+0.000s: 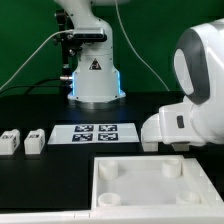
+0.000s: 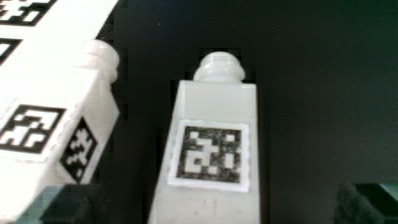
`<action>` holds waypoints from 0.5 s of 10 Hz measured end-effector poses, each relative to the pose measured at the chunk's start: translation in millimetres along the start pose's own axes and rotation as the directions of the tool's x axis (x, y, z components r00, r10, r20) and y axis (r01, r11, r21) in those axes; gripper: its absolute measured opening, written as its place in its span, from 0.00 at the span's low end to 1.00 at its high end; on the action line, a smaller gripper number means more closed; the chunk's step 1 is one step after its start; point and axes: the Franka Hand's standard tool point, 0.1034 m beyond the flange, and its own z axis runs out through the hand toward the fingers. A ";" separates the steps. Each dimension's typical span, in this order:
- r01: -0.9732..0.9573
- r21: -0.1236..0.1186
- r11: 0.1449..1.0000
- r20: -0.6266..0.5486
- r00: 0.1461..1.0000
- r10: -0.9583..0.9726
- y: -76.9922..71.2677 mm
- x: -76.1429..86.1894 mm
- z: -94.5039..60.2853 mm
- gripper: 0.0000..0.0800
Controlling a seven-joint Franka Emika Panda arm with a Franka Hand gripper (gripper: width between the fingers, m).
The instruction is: Assemble one leg
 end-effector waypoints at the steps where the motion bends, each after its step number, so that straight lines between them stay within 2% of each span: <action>1: -0.010 -0.002 1.000 0.012 1.000 0.010 -0.8 1.7 5.4 0.81; 2: -0.011 -0.004 1.000 0.023 1.000 0.011 -0.1 3.1 10.3 0.81; 4: -0.013 -0.002 1.000 0.023 1.000 0.013 1.2 3.6 10.5 0.81; 5: -0.013 -0.002 1.000 0.023 1.000 0.013 1.2 3.6 10.5 0.65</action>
Offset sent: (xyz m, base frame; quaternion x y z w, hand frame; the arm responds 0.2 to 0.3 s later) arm 0.0000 0.0000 0.0000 0.0000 0.0000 0.0000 1.0000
